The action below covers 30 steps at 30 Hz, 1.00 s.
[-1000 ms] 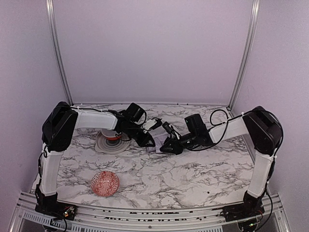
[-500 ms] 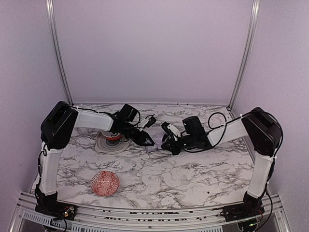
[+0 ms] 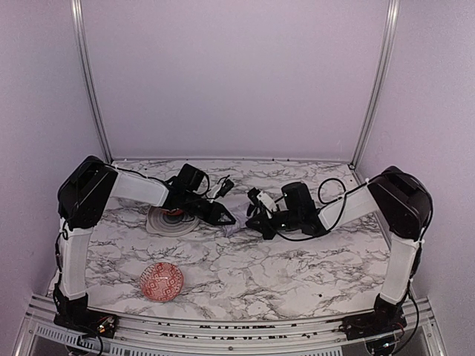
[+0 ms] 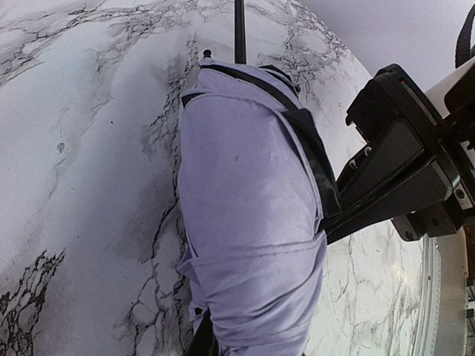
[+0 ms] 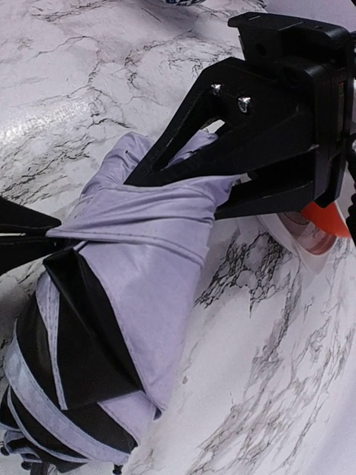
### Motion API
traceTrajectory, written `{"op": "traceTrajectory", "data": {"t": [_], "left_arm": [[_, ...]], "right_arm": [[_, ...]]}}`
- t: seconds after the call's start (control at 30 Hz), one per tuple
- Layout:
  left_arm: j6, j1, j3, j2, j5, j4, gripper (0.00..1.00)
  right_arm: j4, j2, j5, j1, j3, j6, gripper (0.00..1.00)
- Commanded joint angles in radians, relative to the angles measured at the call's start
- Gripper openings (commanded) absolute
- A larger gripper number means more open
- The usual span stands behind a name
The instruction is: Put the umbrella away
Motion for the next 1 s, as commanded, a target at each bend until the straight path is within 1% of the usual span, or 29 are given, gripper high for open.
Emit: {"op": "traceTrajectory", "data": {"t": [0.0, 0.2, 0.27, 0.33, 0.47, 0.6, 0.73, 0.83, 0.87, 0.93, 0.97], "left_arm": [[-0.037, 0.028, 0.004, -0.087, 0.068, 0.134, 0.00], [-0.031, 0.008, -0.011, -0.087, 0.081, 0.173, 0.00], [-0.033, 0.000, -0.010, -0.081, 0.081, 0.173, 0.00], [-0.038, -0.002, -0.018, -0.081, 0.076, 0.173, 0.00], [-0.047, -0.003, -0.018, -0.096, 0.085, 0.177, 0.00], [-0.040, -0.004, -0.029, -0.115, 0.074, 0.177, 0.00], [-0.044, -0.003, -0.045, -0.124, 0.044, 0.177, 0.00], [-0.039, -0.003, -0.054, -0.133, 0.021, 0.171, 0.00], [-0.022, -0.003, -0.059, -0.139, 0.014, 0.161, 0.00], [0.045, -0.006, -0.057, -0.152, -0.018, 0.096, 0.00], [0.110, -0.011, -0.046, -0.158, -0.043, 0.036, 0.00]], "right_arm": [[-0.067, 0.063, 0.042, -0.002, 0.006, -0.023, 0.00], [-0.048, 0.075, 0.066, 0.011, 0.017, -0.013, 0.00], [-0.055, 0.078, 0.088, 0.010, 0.028, -0.008, 0.05], [-0.052, 0.066, 0.109, 0.009, 0.035, -0.006, 0.06], [-0.082, 0.055, 0.192, 0.004, 0.072, -0.001, 0.13], [-0.093, 0.040, 0.178, -0.005, 0.057, -0.012, 0.14], [-0.056, -0.064, 0.152, -0.012, -0.050, -0.042, 0.18], [0.009, -0.194, 0.103, -0.012, -0.151, -0.091, 0.19], [0.016, -0.250, 0.074, -0.011, -0.173, -0.127, 0.21], [0.002, -0.314, 0.024, -0.012, -0.189, -0.190, 0.30], [-0.031, -0.337, -0.006, -0.013, -0.180, -0.229, 0.37]]}}
